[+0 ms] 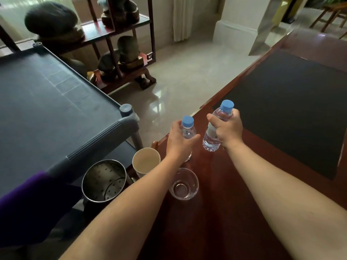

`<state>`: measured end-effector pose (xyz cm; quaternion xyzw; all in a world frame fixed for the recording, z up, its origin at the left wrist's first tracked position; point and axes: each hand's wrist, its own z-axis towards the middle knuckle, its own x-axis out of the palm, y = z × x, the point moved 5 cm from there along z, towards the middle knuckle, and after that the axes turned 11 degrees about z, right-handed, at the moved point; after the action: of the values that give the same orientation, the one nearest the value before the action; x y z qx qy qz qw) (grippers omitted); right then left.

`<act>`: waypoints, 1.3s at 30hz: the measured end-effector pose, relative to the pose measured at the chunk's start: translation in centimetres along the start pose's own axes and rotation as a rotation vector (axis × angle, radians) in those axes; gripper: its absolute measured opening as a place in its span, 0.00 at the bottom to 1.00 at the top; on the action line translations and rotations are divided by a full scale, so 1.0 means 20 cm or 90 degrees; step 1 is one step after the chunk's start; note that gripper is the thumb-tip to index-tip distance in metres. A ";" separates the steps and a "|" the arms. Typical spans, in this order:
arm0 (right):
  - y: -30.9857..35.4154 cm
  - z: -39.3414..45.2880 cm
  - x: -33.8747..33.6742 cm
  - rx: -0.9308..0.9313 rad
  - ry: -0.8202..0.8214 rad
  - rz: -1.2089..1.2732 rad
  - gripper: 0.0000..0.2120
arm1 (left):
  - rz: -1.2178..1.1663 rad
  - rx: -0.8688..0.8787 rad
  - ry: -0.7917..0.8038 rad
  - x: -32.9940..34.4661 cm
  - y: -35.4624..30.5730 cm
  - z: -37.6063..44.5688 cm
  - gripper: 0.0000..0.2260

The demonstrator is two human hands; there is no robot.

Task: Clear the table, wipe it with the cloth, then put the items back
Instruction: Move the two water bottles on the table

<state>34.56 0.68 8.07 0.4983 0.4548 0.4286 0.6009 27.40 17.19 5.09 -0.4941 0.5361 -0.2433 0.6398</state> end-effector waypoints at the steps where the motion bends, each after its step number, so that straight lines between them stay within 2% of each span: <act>1: -0.01 0.02 0.03 0.003 0.005 0.003 0.20 | -0.001 0.002 -0.003 0.00 0.01 0.00 0.27; 14: -0.13 0.11 0.22 0.028 0.028 -0.020 0.24 | -0.041 0.016 -0.035 0.02 0.04 -0.01 0.29; 19: -0.13 0.09 0.20 0.047 0.052 -0.013 0.30 | -0.034 0.011 -0.020 0.01 0.03 -0.02 0.31; 22: -0.12 0.06 0.18 0.059 0.080 -0.021 0.35 | -0.004 0.018 -0.004 -0.02 0.01 -0.03 0.36; 25: -0.10 0.02 0.11 0.090 0.097 -0.055 0.48 | 0.062 0.031 0.008 -0.08 -0.04 -0.05 0.46; 26: -0.08 0.00 0.08 0.097 0.091 -0.076 0.49 | 0.087 0.040 0.004 -0.11 -0.07 -0.06 0.47; 28: -0.02 -0.04 0.01 0.086 0.079 -0.139 0.46 | 0.153 0.065 -0.010 -0.17 -0.15 -0.09 0.45; 31: 0.11 -0.13 -0.07 0.026 0.075 -0.246 0.39 | 0.268 0.131 -0.049 -0.27 -0.29 -0.18 0.38; 35: 0.31 -0.30 -0.14 -0.094 0.092 -0.392 0.30 | 0.536 0.283 -0.119 -0.39 -0.46 -0.36 0.27; 39: 0.50 -0.50 -0.17 -0.225 0.121 -0.497 0.26 | 0.759 0.311 -0.113 -0.48 -0.54 -0.53 0.26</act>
<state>23.55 0.84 17.48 0.1364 0.5821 0.2846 0.7494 16.90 17.06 19.73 0.0296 0.5928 0.0805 0.8008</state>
